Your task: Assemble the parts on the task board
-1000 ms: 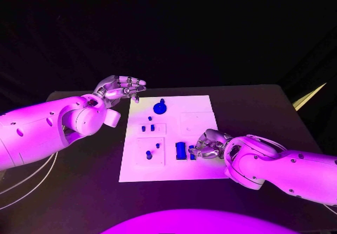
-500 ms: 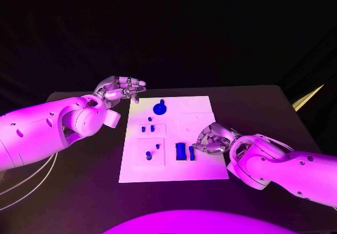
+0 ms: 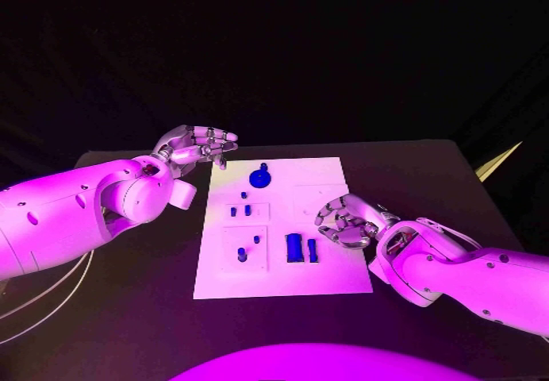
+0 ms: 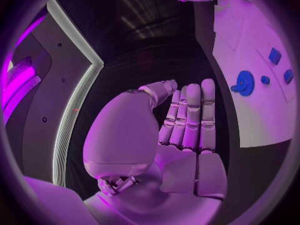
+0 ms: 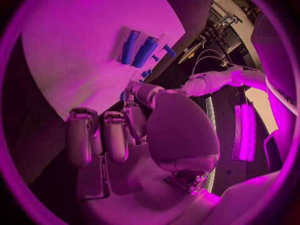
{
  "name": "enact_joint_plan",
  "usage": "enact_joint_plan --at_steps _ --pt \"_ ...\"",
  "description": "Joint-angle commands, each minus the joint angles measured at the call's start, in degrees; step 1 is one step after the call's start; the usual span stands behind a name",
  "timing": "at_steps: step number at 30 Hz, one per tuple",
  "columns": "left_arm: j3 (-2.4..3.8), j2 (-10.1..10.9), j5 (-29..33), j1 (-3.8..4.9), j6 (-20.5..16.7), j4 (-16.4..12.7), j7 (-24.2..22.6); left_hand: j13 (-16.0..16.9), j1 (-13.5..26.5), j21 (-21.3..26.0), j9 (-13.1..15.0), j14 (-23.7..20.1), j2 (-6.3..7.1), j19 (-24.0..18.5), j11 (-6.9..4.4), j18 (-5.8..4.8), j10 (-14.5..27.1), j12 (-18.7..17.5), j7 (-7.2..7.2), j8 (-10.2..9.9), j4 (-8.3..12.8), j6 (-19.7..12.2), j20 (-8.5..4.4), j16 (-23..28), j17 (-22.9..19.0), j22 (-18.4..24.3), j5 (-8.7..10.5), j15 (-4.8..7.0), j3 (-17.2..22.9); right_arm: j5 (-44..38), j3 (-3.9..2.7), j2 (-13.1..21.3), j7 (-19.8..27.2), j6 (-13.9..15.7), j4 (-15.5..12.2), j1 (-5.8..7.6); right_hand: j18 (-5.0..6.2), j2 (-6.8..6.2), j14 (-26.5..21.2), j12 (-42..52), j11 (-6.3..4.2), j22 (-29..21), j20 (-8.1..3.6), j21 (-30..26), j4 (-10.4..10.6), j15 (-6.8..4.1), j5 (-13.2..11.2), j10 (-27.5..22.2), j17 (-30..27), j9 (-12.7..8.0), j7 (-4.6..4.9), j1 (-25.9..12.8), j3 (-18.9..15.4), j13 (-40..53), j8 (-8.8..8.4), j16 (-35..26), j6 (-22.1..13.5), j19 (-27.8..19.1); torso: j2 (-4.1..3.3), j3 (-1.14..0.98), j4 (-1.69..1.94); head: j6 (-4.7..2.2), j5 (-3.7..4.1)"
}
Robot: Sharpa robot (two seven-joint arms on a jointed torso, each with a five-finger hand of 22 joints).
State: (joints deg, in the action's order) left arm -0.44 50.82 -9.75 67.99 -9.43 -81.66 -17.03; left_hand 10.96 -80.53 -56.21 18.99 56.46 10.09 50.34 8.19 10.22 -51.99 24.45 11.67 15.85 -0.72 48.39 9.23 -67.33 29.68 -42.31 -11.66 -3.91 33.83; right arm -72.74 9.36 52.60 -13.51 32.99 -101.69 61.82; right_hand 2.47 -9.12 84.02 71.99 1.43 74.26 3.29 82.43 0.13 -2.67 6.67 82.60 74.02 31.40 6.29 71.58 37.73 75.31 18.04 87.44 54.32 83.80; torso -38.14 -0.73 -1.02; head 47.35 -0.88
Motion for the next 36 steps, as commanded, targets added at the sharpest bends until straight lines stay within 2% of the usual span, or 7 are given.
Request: enact_joint_plan --at_steps 1,10,19,36 --pt "0.03 -0.12 0.05 0.03 0.20 -0.05 -0.14 0.96 0.55 0.77 -0.82 -0.92 -0.65 -0.34 0.14 0.38 1.33 0.75 0.25 0.85 -0.36 -0.68 0.07 -0.06 -0.71 0.80 -0.36 -0.11 -0.61 -0.49 0.01 -0.50 -0.20 -0.81 0.69 -0.38 -1.15 0.79 5.23 0.92 0.18 13.70 0.12 0.96 -1.83 0.18 1.16 0.38 12.77 -0.47 0.23 1.99 0.44 5.96 -1.06 0.93 1.16 4.33 -0.03 0.00 0.07 0.10 -0.07" --pt "0.03 -0.11 0.05 0.03 0.23 -0.06 -0.11 0.96 0.55 0.77 -0.82 -0.92 -0.65 -0.34 0.14 0.38 1.33 0.75 0.25 0.85 -0.36 -0.68 0.07 -0.06 -0.71 0.80 -0.36 -0.11 -0.61 -1.39 0.05 -1.94 -2.38 -2.83 2.23 -1.13 -1.18 1.56 5.28 1.00 0.03 13.79 0.04 1.12 -2.41 0.04 1.03 0.53 13.01 -0.75 -0.01 2.05 0.34 5.93 -0.73 1.05 2.72 4.37 -0.07 0.02 0.06 0.39 -0.16" --pt "0.03 -0.06 0.05 0.03 0.29 -0.06 -0.04 0.96 0.55 0.77 -0.82 -0.92 -0.65 -0.34 0.14 0.38 1.33 0.75 0.25 0.85 -0.36 -0.68 0.07 -0.06 -0.71 0.80 -0.36 -0.11 -0.61 -1.17 0.07 -2.67 -2.66 -3.90 1.67 -1.51 -1.22 1.56 5.32 1.26 -0.23 13.88 -0.04 1.34 -2.19 -0.08 0.98 0.73 13.16 -0.84 -0.35 1.30 -0.39 6.02 -0.51 1.12 3.32 4.44 -0.03 0.02 0.02 0.68 -0.30" --pt "0.02 0.07 -0.01 0.03 0.39 -0.10 0.15 0.95 0.46 0.76 -0.85 -0.93 -0.62 -0.33 0.13 0.39 1.37 0.85 0.24 0.96 -0.31 -0.74 0.07 -0.10 -0.75 0.80 -0.36 -0.09 -0.55 -1.39 0.09 -2.76 -3.51 -4.12 1.35 -1.63 -1.25 1.69 5.34 1.34 -0.44 13.94 -0.12 1.51 -2.13 -0.22 1.00 0.83 13.26 -0.82 -0.61 1.08 -0.72 6.04 -0.25 1.17 3.75 4.49 -0.05 0.05 0.00 0.87 -0.45"
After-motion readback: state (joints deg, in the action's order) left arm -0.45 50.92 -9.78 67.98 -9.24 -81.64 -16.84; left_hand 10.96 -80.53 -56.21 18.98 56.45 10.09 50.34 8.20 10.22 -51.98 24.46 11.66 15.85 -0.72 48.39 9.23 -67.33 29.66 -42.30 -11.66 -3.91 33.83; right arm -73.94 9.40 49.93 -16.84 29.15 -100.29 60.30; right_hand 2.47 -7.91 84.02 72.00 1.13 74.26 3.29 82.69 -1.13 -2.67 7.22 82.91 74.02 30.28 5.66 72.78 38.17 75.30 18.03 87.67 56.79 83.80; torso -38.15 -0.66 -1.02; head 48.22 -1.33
